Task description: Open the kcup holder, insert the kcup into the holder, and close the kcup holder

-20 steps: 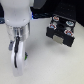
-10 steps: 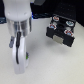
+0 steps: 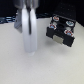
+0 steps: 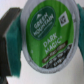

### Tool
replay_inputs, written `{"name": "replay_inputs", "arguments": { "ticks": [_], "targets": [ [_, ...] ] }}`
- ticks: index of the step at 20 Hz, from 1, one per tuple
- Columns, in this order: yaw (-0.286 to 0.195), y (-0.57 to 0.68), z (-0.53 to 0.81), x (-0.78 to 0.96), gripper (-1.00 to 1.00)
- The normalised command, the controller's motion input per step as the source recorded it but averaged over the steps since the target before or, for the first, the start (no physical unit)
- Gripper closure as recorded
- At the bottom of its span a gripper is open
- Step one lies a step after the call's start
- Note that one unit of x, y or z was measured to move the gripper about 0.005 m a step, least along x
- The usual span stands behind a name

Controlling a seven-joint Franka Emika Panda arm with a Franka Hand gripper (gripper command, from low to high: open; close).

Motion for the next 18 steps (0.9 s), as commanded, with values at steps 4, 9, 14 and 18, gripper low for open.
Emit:
{"name": "replay_inputs", "arguments": {
  "ticks": [4,9,14,18],
  "targets": [
    [0.022,0.55,0.75,0.19,1.0],
    [0.024,0.56,0.76,0.24,1.0],
    [0.021,0.62,0.54,0.14,1.0],
    [0.01,0.67,0.43,0.16,1.0]
  ]
}}
